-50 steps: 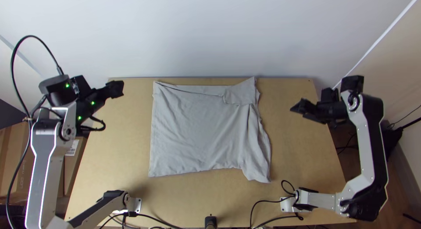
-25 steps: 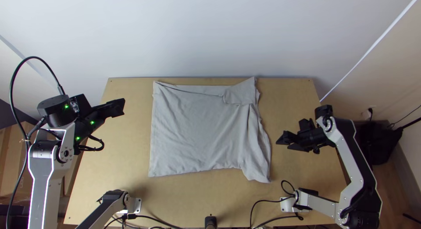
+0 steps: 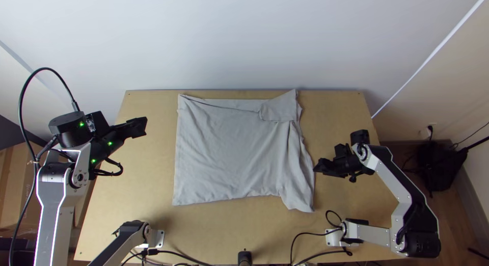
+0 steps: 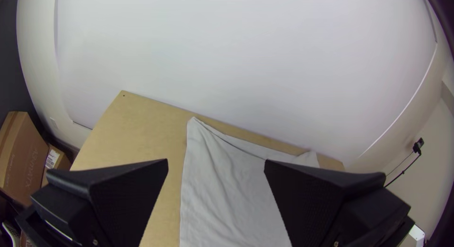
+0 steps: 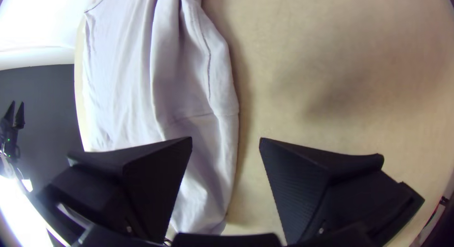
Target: Fold the t-shirt
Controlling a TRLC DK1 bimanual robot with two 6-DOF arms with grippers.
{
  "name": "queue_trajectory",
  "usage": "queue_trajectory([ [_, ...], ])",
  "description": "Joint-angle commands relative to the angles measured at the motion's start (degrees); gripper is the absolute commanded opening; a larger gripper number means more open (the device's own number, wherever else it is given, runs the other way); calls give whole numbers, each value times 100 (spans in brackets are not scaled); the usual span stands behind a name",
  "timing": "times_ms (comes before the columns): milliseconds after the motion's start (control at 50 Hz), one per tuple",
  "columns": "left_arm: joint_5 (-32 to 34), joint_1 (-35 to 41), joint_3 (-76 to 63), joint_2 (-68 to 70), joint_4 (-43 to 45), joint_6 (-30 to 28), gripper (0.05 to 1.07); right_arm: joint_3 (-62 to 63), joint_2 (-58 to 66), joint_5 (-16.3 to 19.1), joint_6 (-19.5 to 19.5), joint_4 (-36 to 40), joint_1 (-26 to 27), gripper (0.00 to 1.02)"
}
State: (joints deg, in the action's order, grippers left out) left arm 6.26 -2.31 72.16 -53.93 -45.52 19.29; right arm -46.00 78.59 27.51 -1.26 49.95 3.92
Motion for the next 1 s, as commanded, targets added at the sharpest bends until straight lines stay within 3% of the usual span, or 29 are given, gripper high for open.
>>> queue_trajectory([
  [0, 33, 11, -158, 76, 25, -57, 103, 153, 271, 9, -235, -179, -234, 63],
  [340, 33, -16, -238, 67, 25, -189, 103, 249, 649, -70, -358, -513, -427, 61],
  [440, 33, 20, -334, 58, -54, -408, 103, 416, 614, -114, -358, -873, -463, 27],
  [540, 33, 195, -352, -21, -572, -874, 103, 504, 500, -114, -349, -952, -515, 2],
  [700, 33, 661, -325, -258, -1996, -1990, 102, 601, 148, -114, -384, -944, -515, 2],
  [980, 15, 784, -1459, -161, -3262, -3168, 101, 689, -203, -114, -437, -891, -542, 2],
])
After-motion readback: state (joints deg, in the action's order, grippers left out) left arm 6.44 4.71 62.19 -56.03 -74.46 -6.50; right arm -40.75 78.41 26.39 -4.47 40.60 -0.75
